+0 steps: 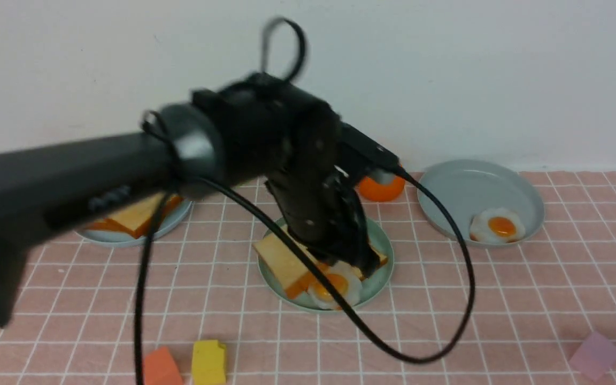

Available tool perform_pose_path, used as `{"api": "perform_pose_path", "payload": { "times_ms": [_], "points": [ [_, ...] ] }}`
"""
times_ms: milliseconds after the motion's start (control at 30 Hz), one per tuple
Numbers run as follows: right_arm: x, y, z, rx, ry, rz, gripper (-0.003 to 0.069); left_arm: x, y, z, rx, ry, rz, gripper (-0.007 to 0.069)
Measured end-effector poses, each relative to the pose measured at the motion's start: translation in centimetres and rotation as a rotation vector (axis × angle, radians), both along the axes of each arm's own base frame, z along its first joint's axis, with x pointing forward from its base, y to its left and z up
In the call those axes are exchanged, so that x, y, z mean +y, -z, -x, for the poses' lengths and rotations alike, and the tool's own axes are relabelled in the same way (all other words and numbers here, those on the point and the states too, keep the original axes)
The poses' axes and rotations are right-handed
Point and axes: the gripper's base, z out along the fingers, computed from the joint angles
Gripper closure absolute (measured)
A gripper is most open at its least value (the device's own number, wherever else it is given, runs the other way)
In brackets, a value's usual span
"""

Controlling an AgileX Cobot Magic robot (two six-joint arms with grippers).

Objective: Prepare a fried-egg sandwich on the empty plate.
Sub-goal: Use the left arm to place a slice of bread on the fried egg in the middle

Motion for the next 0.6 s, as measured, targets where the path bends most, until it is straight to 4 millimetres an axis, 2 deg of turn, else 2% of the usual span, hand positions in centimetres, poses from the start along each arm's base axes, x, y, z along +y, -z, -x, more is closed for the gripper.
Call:
{"api": "perform_pose_path", "payload": {
  "times_ms": [267,600],
  "points": [
    [0.0,0.0,0.0,0.003,0.000,0.006,0.0649,-1.9,0.8,-1.2,-0.055,-0.007,0.042,0.0559],
    [0.0,0.2,0.2,0.023,-0.008,0.007,0.0649,-3.0,2.9,-3.6,-0.018,-0.070,-0.062,0.0566]
  ]
}}
